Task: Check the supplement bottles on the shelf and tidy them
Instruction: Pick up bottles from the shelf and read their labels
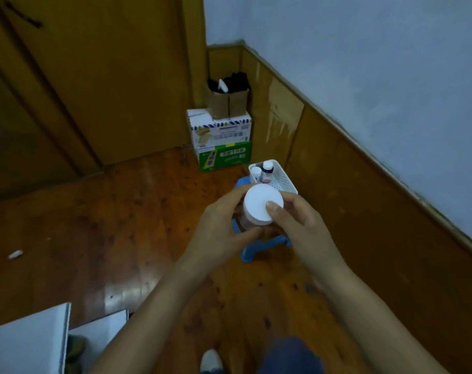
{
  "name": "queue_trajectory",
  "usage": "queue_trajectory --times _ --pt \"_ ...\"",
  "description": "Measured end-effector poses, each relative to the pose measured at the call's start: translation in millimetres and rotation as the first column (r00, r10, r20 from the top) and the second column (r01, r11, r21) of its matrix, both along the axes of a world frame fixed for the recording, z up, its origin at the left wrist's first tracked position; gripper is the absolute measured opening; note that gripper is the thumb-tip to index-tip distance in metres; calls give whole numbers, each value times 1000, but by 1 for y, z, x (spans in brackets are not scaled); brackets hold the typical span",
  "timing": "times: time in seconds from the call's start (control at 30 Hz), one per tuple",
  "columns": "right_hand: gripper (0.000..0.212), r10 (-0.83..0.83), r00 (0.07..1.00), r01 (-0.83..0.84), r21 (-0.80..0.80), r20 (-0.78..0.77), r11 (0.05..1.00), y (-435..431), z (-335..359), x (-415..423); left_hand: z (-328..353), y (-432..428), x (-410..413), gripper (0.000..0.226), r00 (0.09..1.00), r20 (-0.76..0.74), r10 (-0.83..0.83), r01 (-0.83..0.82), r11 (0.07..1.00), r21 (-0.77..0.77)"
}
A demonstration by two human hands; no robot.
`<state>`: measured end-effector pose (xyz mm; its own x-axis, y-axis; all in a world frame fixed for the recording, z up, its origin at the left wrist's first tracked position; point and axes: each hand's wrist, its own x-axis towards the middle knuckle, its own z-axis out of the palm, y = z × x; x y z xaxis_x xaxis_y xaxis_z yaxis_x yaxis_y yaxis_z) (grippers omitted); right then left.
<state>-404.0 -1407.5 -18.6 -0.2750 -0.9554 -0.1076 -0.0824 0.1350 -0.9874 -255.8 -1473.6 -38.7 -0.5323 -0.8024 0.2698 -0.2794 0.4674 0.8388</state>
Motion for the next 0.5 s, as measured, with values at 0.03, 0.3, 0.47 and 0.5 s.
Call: queue_trajectory --times 0.03,0.3,0.47,0.5 --pt "49 -16 999 15 -20 -45 1000 -12 -5 -3 -4 -17 -5 61 1000 24 -3 3 1000 -3" --pt "63 73 941 -54 67 -329 996 -142 -38 -78 -34 -149 -77 62 983 185 19 -18 1000 -9" --pt "48 130 935 -65 201 -330 978 -250 -96 -167 -99 -236 -162 86 960 275 51 -110 973 204" --pt "45 131 939 -52 243 -319 969 -270 -115 -186 -111 -247 -180 88 954 292 62 -155 940 304"
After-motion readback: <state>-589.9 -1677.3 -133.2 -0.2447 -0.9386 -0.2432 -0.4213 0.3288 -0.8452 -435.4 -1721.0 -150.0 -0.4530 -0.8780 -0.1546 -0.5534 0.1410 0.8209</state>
